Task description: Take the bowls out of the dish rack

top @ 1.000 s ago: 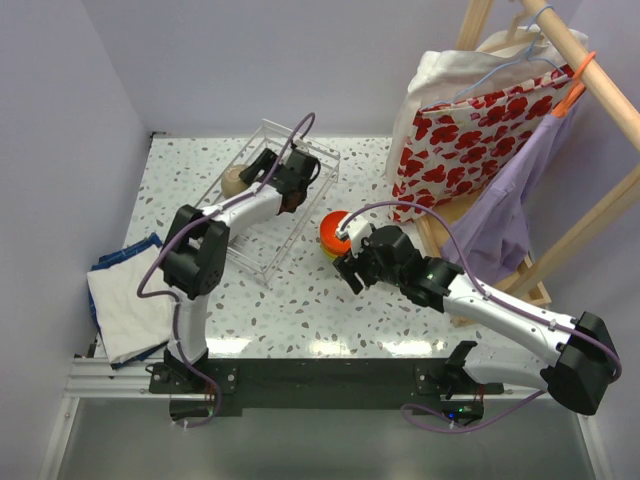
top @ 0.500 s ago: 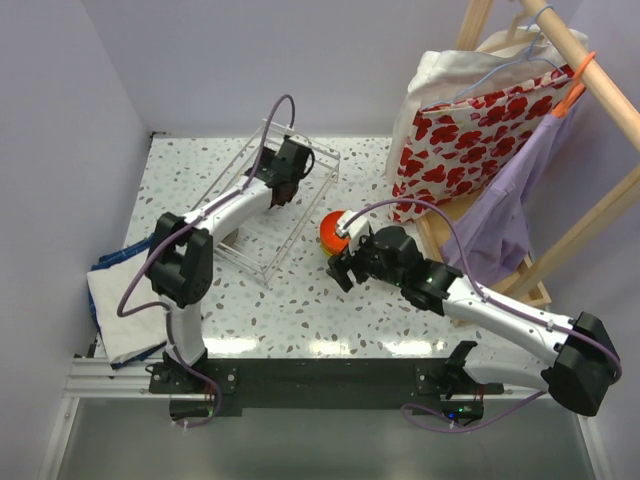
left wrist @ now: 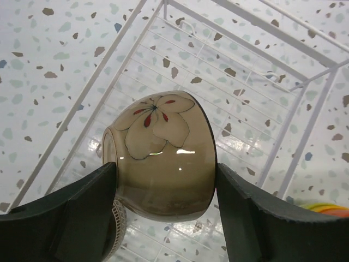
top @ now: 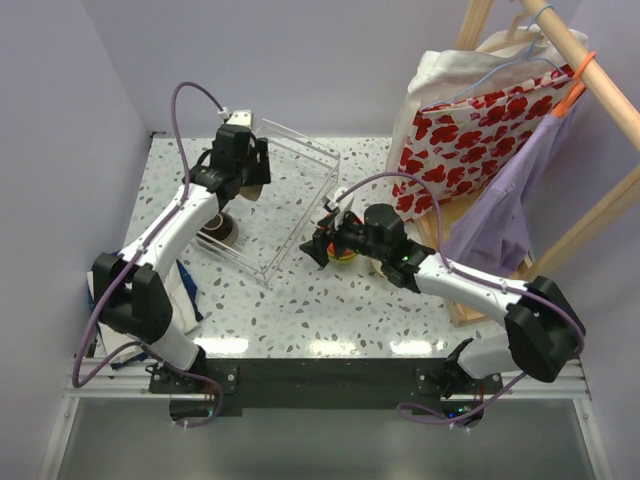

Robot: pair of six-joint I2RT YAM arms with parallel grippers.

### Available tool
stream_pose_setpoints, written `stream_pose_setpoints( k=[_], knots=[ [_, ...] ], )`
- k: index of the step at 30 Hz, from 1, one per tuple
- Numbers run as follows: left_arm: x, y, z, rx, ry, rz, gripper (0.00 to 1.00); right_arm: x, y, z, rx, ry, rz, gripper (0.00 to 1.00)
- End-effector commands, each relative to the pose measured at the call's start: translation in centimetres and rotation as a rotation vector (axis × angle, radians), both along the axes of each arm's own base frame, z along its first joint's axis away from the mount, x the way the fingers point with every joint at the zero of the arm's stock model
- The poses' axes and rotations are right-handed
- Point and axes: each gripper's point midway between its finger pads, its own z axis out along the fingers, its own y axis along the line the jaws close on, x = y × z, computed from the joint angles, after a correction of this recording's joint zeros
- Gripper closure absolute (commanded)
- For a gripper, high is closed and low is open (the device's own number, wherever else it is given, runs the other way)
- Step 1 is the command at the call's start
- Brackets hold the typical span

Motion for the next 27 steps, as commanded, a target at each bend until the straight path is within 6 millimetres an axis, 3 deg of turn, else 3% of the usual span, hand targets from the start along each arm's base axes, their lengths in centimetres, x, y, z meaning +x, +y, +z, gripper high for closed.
stream_pose_setpoints(
  k=[1,4,6,12,19,27],
  knots=[
    [-0.2,-2.8,4.2,-0.232,-0.135,-0.084,0.78,1.6,3.5,6.1,0.164,-0.142,0.076,0.20],
    [-0.9,-3.5,4.2,-0.284,-0.132,-0.115,0.79,2.7,4.8,6.2,0.167,-0.169,0.095,0.19],
    [-1.3,-3.7,5.1,-0.320,-0.153,-0.124,0.79,3.5,5.6,5.5,0.162,-0.182,0.100,0.18],
    [-2.5,-5.2,6.9,-0.431,-0.181,-0.181,0.81,5.4,7.4,6.2,0.175,-0.219,0.115,0.18],
    [-3.8,-6.3,7.6,-0.529,-0.180,-0.218,0.82,8.0,7.7,5.7,0.188,-0.211,0.077,0.18],
    [-4.8,-7.2,8.7,-0.615,-0.194,-0.247,0.82,9.3,8.2,5.8,0.193,-0.208,0.099,0.24]
  ],
)
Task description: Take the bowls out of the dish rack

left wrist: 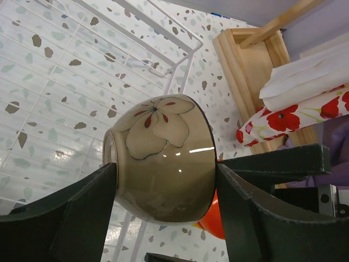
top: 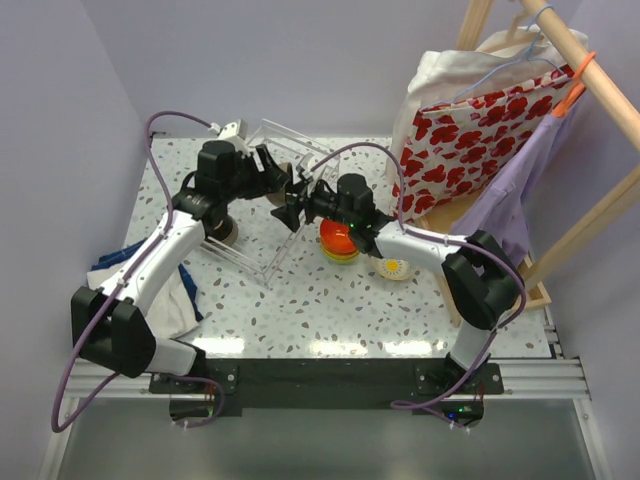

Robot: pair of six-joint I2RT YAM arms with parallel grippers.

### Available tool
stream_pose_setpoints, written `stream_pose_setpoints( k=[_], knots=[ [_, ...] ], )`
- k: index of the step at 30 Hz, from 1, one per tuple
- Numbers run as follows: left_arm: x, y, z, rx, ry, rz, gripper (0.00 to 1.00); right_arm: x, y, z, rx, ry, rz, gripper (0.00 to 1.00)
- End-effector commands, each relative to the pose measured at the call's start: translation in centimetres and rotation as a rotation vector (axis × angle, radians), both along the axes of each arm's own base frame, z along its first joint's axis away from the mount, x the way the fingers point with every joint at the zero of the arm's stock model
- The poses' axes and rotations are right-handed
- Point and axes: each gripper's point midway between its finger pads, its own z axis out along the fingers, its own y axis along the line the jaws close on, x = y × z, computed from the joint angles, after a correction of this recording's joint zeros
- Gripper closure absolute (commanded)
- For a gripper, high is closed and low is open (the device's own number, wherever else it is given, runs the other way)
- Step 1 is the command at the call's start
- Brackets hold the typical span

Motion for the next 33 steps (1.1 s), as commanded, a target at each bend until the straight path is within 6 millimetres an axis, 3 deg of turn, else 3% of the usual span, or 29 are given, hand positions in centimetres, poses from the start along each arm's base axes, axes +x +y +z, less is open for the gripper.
stream_pose_setpoints(
  k=[1,5,8,9,12,14,17,18,20,21,22,24,26,28,29,30,32,33],
  knots=[
    [0.1,-1.3,5.8,-0.153,-0.152,-0.035,0.82,0.7,1.1,3.7,0.070,-0.084,0.039,0.25],
    [-0.2,-1.9,6.1,-0.204,-0.150,-0.054,0.82,0.6,1.5,3.4,0.065,-0.076,0.062,0.37],
    [-0.3,-2.0,6.3,-0.218,-0.150,-0.057,0.82,0.3,1.5,3.2,0.060,-0.070,0.077,0.61],
    [-0.3,-2.0,6.2,-0.220,-0.150,-0.056,0.82,0.2,1.4,3.2,0.057,-0.069,0.077,0.77],
    [-0.3,-1.9,6.3,-0.213,-0.155,-0.051,0.79,-0.2,1.0,3.3,0.048,-0.070,0.076,0.98],
    [-0.4,-1.7,6.5,-0.206,-0.163,-0.051,0.75,-0.3,0.7,3.1,0.039,-0.069,0.070,1.00],
    [-0.6,-1.4,6.9,-0.177,-0.177,-0.051,0.59,-0.6,0.1,3.5,0.028,-0.068,0.055,1.00],
    [-0.6,-1.2,6.8,-0.155,-0.180,-0.050,0.48,-0.6,-0.1,3.4,0.006,-0.087,0.054,1.00],
    [-0.7,-1.0,7.6,-0.136,-0.204,-0.050,0.35,-0.7,-0.7,4.0,-0.004,-0.097,0.033,1.00],
    [-0.7,-0.6,7.6,-0.104,-0.214,-0.046,0.23,-0.7,-1.1,3.7,-0.030,-0.093,0.028,1.00],
    [-0.9,-0.3,7.9,-0.088,-0.225,-0.044,0.17,-1.0,-1.4,4.4,-0.034,-0.103,0.020,1.00],
    [-0.8,0.5,8.4,-0.025,-0.244,-0.025,0.03,-1.0,-2.5,3.8,-0.085,-0.093,-0.011,1.00],
    [-0.9,1.4,9.2,0.022,-0.268,-0.004,0.00,-1.7,-3.5,4.5,-0.102,-0.110,-0.022,1.00],
    [-0.9,2.7,9.1,0.101,-0.279,0.030,0.00,-2.3,-4.6,3.9,-0.140,-0.086,-0.044,1.00],
    [-0.7,3.6,9.0,0.154,-0.291,0.057,0.00,-2.7,-5.3,4.9,-0.140,-0.103,-0.054,1.00],
    [-0.8,4.5,8.8,0.192,-0.285,0.087,0.00,-2.9,-6.2,4.2,-0.177,-0.080,-0.081,1.00],
    [-0.7,6.4,8.0,0.288,-0.281,0.144,0.00,-3.5,-7.7,5.1,-0.212,-0.094,-0.109,1.00],
    [-0.9,7.0,7.6,0.322,-0.276,0.161,0.00,-4.1,-8.6,4.2,-0.260,-0.059,-0.116,1.00]
  ],
)
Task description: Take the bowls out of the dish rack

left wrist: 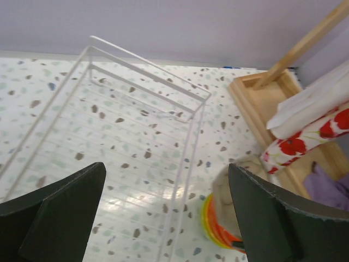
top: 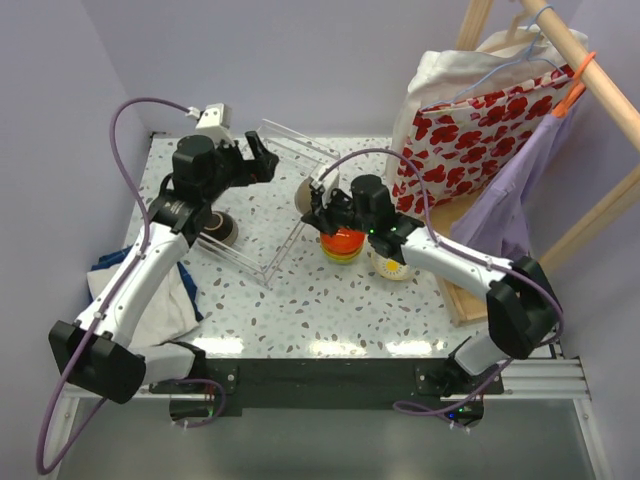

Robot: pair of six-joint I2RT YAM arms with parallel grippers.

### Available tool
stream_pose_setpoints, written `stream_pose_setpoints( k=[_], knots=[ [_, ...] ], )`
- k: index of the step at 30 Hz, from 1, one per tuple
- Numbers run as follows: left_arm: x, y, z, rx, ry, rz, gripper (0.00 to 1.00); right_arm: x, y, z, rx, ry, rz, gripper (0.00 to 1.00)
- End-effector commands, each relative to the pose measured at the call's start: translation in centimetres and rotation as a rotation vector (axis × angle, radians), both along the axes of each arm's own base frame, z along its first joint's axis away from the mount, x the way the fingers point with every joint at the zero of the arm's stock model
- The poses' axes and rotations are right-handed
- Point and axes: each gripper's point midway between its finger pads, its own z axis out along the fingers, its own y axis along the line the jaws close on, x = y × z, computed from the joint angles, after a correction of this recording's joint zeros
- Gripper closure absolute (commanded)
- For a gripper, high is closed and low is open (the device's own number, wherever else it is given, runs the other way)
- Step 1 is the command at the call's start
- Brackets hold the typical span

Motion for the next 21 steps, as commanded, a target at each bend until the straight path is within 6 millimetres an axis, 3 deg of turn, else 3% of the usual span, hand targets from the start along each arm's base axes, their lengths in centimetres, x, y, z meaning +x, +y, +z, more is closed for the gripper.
stream_pose_setpoints(
  k=[1,5,7,11,17,21],
  knots=[
    [-0.2,4.9,-0.6,0.234,-0.030,0.161,0.00,-0.5,-3.9,4.6,-0.063,-0.117,-0.101,1.00],
    [-0.6,7.6,-2.8,0.357,-0.007,0.260,0.00,-3.0,-7.8,3.2,-0.182,-0.039,-0.165,1.00],
    [-0.9,8.3,-4.2,0.391,0.010,0.282,0.00,-4.0,-9.7,3.5,-0.204,-0.024,-0.209,1.00],
    [-1.3,9.3,-5.4,0.488,0.009,0.331,0.00,-6.5,-12.8,1.5,-0.307,0.089,-0.256,1.00],
    [-1.6,9.4,-7.2,0.561,0.015,0.351,0.00,-8.7,-15.5,-0.2,-0.402,0.192,-0.304,1.00],
    [-1.7,8.9,-8.1,0.587,0.022,0.339,0.00,-10.1,-15.9,-1.8,-0.480,0.284,-0.285,1.00]
  ],
)
